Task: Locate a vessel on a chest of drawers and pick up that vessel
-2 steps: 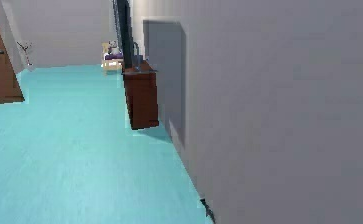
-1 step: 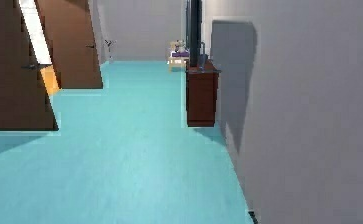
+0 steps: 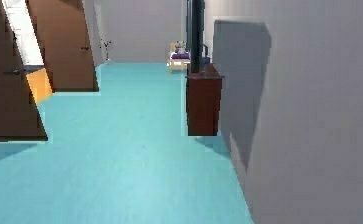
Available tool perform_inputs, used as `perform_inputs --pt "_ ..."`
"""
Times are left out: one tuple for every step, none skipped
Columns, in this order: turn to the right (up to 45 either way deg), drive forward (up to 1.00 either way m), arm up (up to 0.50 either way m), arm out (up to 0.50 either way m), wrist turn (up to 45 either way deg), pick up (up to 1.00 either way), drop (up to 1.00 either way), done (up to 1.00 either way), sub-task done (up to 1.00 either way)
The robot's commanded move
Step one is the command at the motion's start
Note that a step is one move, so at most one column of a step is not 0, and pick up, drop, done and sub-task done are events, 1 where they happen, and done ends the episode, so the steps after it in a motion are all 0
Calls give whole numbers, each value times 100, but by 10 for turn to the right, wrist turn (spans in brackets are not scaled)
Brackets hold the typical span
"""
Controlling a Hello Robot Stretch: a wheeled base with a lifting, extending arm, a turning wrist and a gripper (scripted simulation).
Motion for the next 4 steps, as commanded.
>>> perform_inputs --pt "-450 0 0 0 0 0 0 0 0" --pt "-330 0 0 0 0 0 0 0 0" --pt "0 10 0 0 0 0 0 0 0" --pt "-450 0 0 0 0 0 0 0 0"
